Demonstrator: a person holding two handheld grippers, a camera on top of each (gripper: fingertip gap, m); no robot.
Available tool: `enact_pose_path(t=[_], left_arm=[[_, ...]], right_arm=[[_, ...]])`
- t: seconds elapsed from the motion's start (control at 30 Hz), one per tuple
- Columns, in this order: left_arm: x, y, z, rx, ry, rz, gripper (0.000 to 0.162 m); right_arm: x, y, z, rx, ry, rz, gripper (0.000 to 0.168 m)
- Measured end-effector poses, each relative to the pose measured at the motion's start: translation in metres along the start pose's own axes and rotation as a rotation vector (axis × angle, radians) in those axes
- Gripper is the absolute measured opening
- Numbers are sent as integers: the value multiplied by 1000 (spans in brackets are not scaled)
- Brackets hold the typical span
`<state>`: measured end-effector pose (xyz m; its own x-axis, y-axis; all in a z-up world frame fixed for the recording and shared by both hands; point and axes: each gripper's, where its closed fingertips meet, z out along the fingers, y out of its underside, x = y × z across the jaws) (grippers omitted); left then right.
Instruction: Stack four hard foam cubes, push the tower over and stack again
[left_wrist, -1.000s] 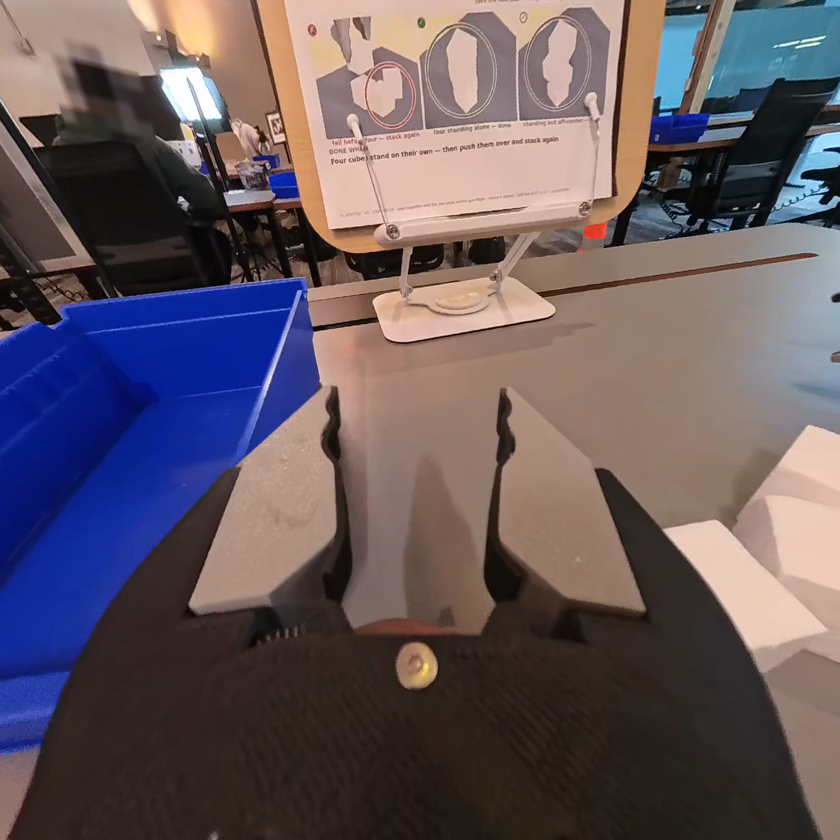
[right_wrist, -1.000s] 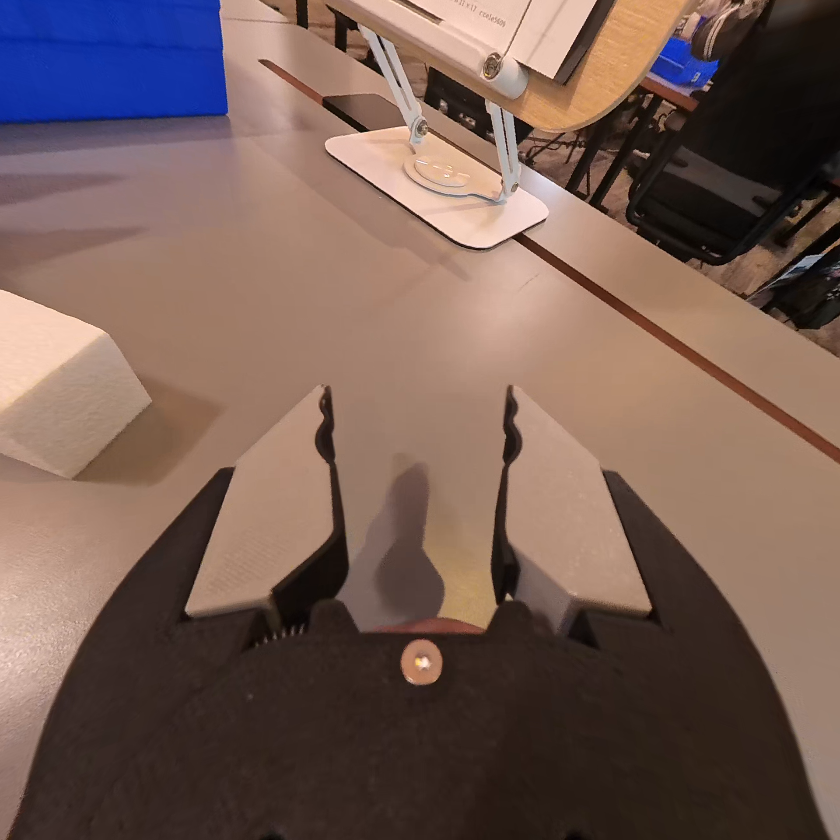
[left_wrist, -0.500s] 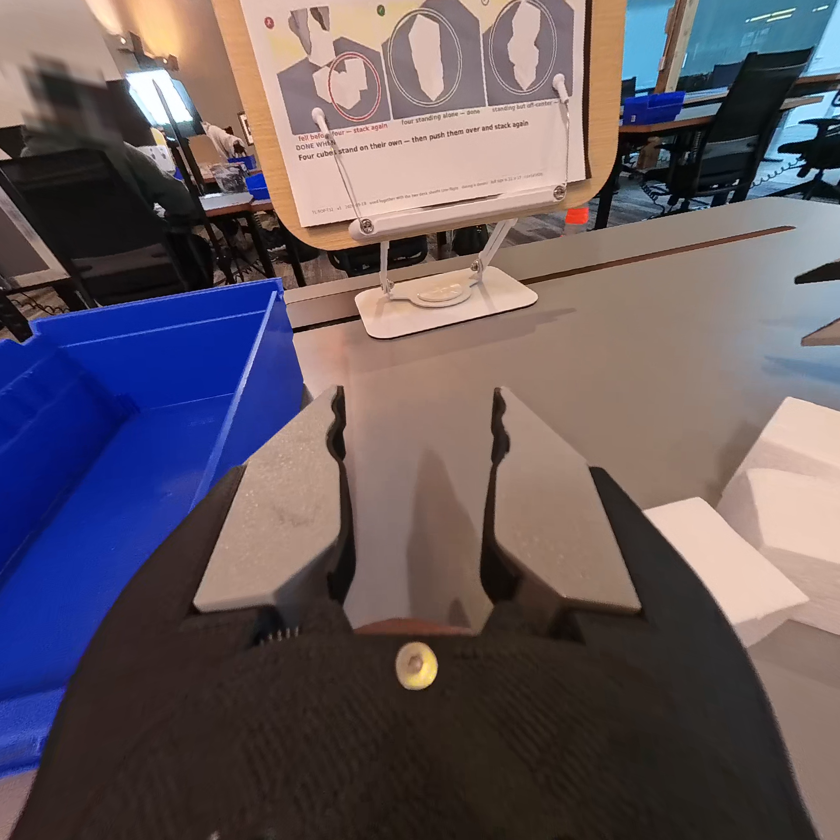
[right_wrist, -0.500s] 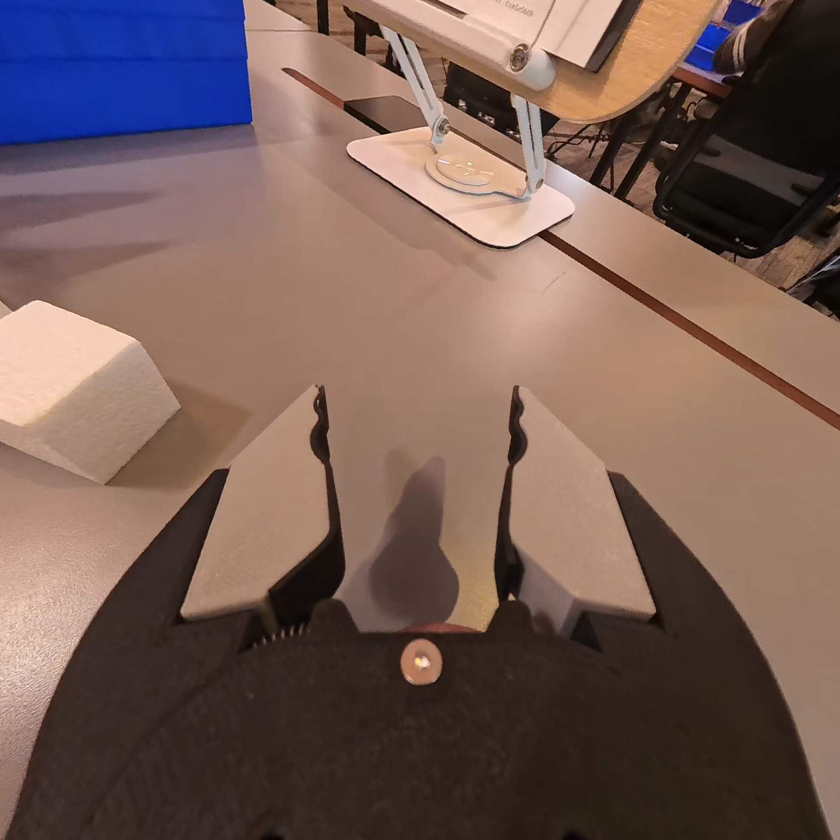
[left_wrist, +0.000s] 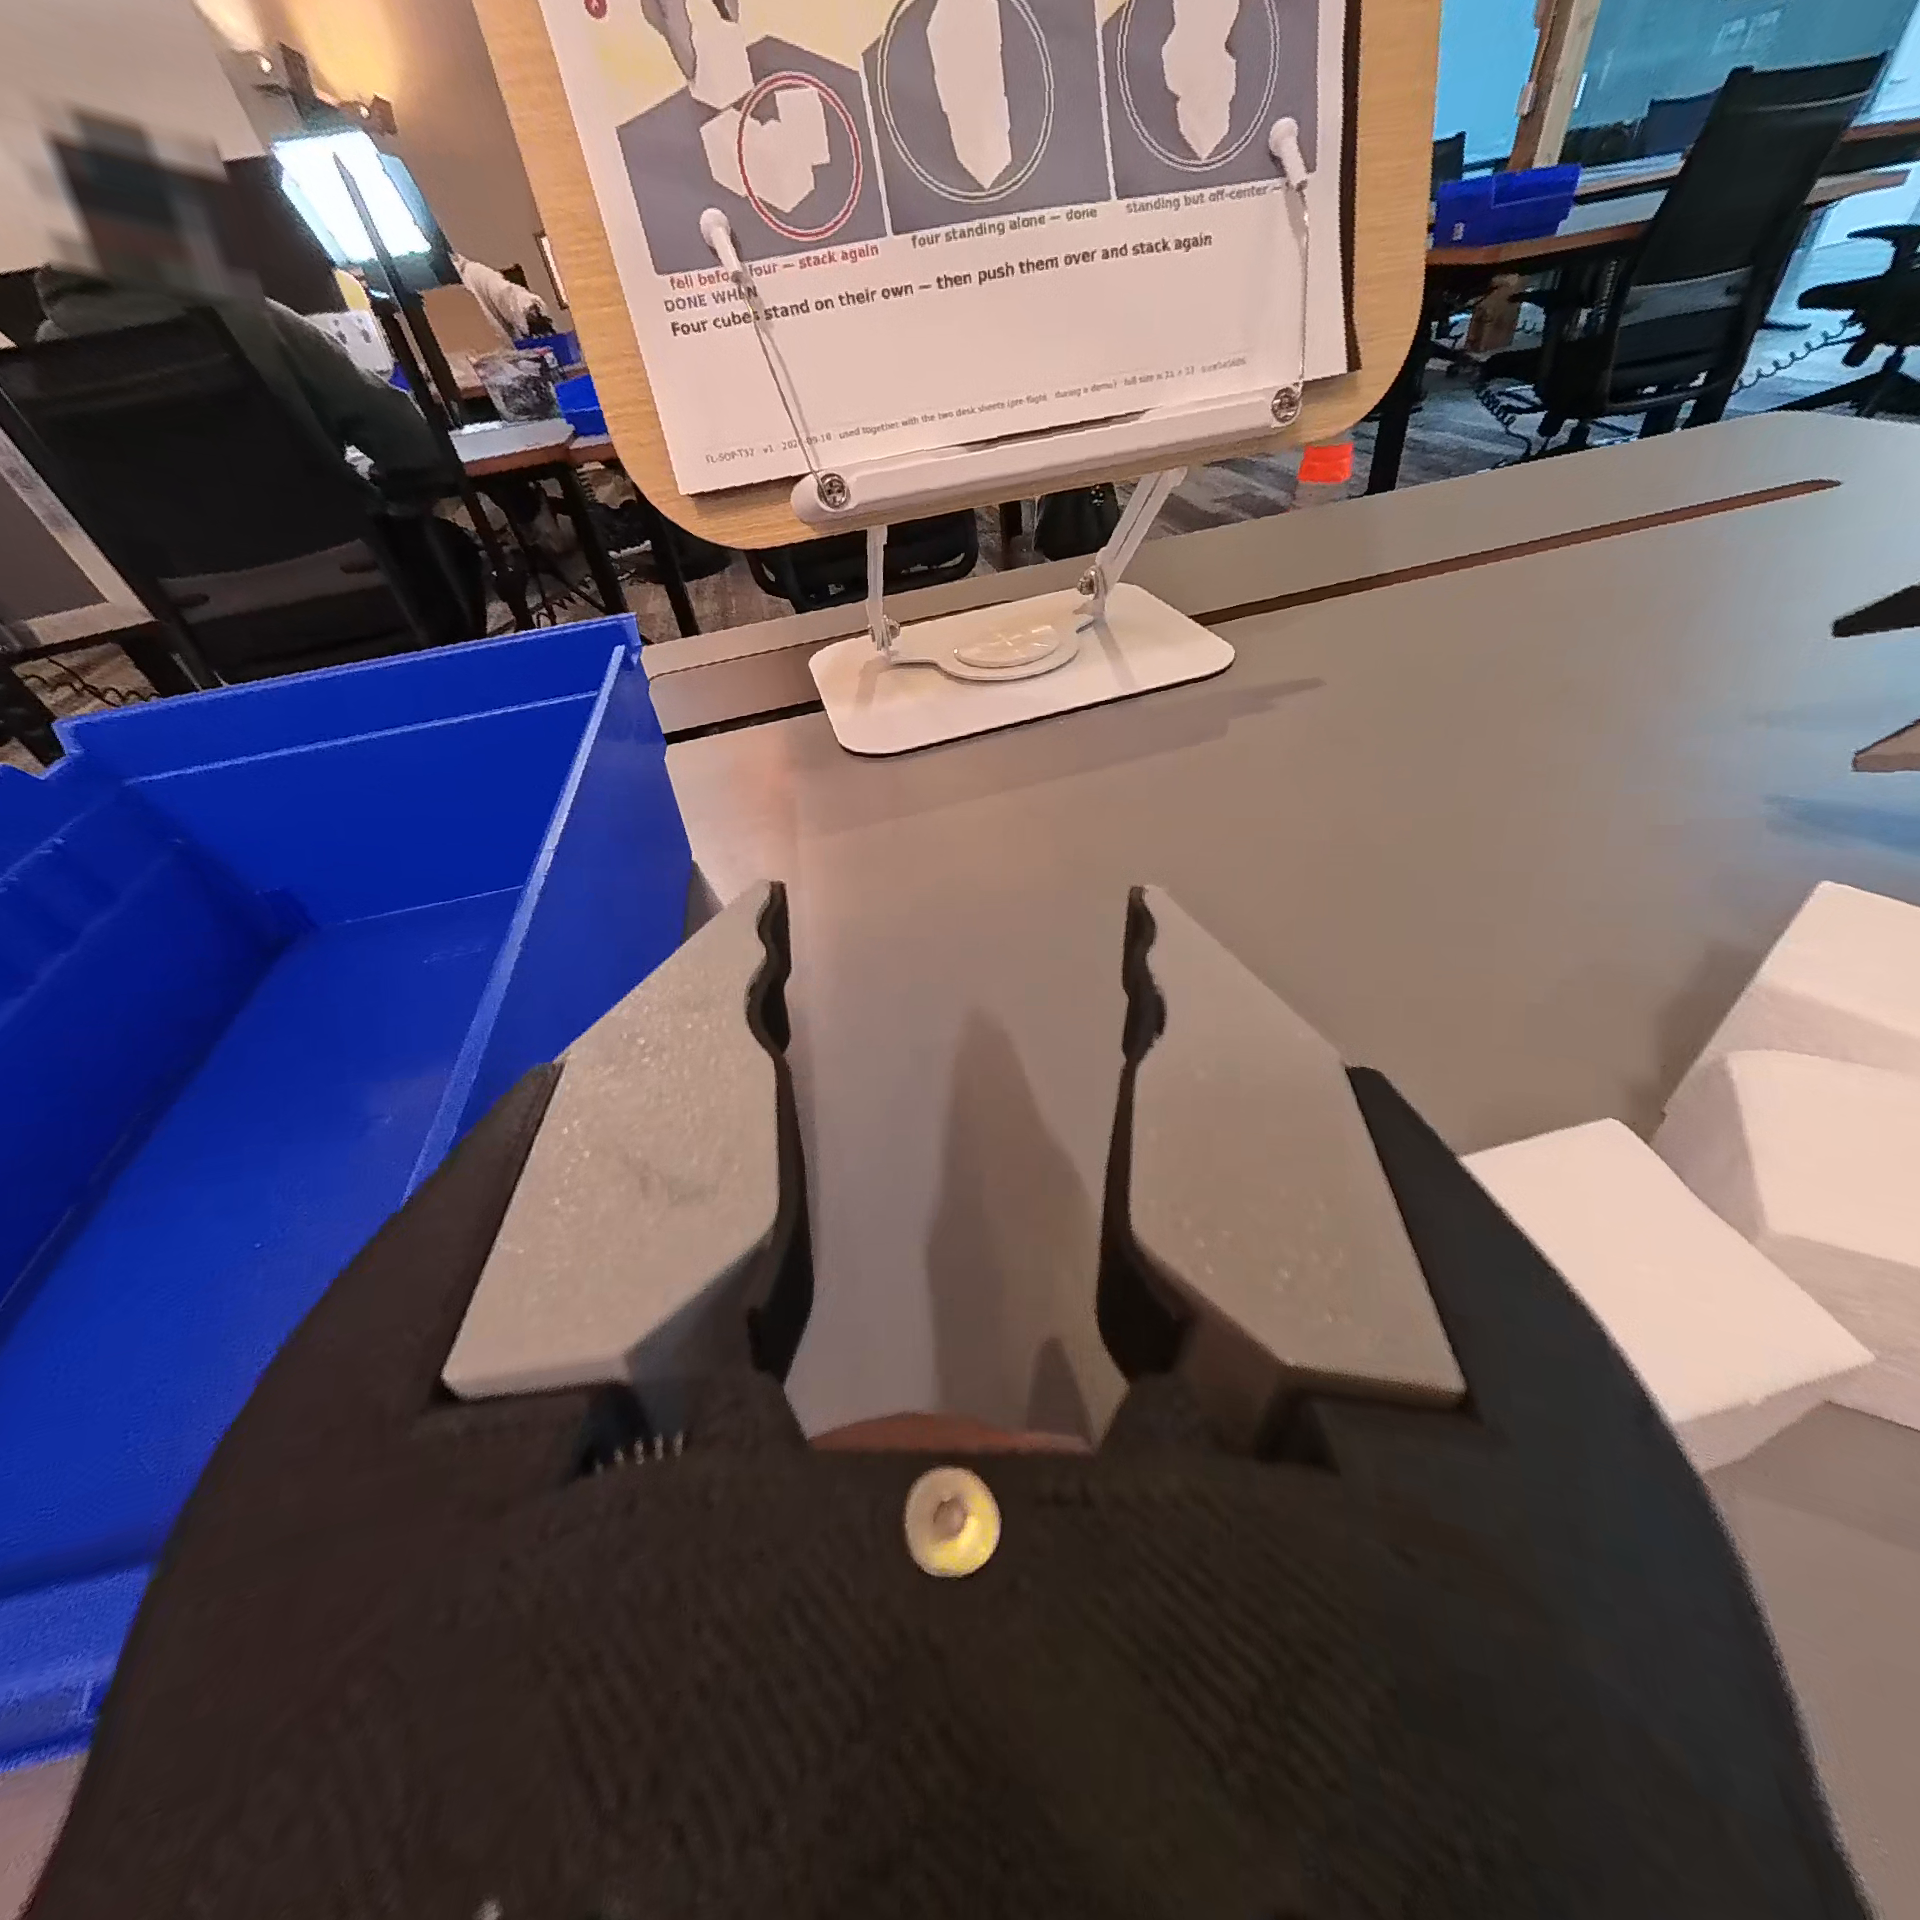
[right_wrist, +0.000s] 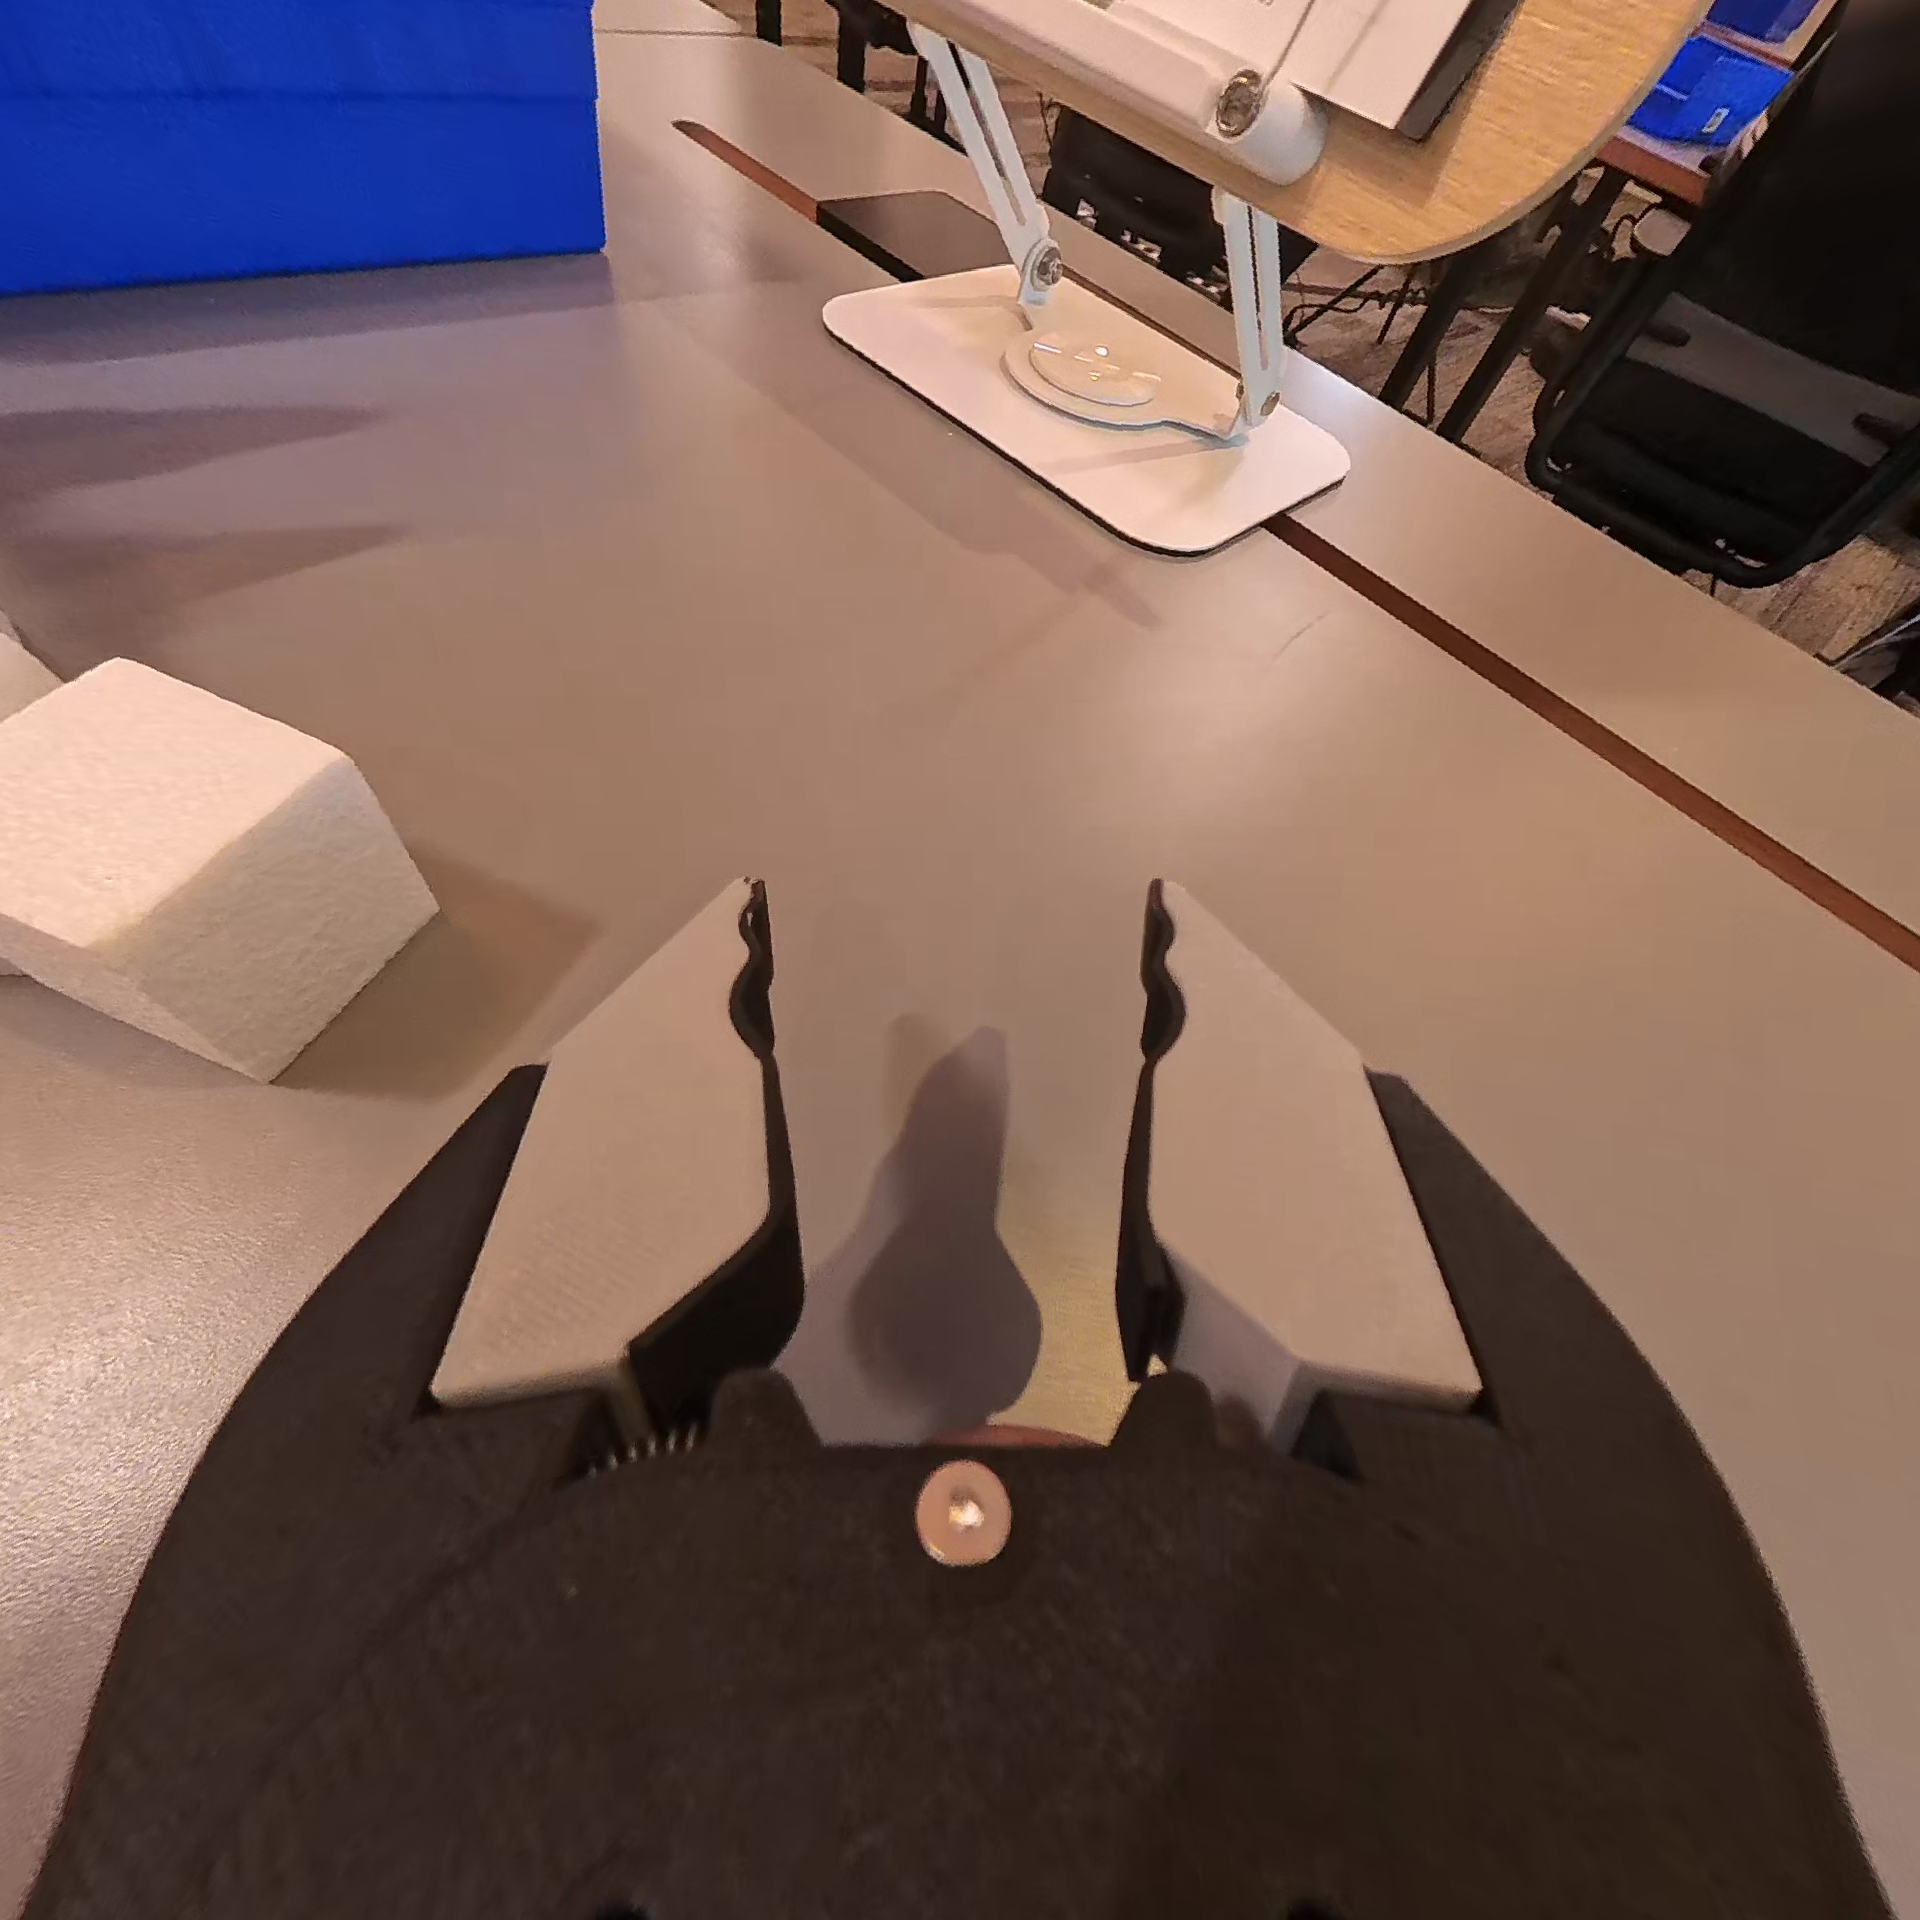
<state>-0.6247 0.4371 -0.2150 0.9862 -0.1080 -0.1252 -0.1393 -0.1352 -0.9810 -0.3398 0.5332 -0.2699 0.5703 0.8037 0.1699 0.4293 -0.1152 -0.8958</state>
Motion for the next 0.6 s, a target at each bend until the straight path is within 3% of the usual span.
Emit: enact_pose_path(t=[0.5, 0.6], left_arm=[[3, 4, 2, -20, 8, 2, 63], [3, 1, 0, -4, 13, 0, 61]], right_arm=[[-10, 0, -1, -15, -32, -23, 59], [-29, -7, -2, 9, -132, -13, 57]])
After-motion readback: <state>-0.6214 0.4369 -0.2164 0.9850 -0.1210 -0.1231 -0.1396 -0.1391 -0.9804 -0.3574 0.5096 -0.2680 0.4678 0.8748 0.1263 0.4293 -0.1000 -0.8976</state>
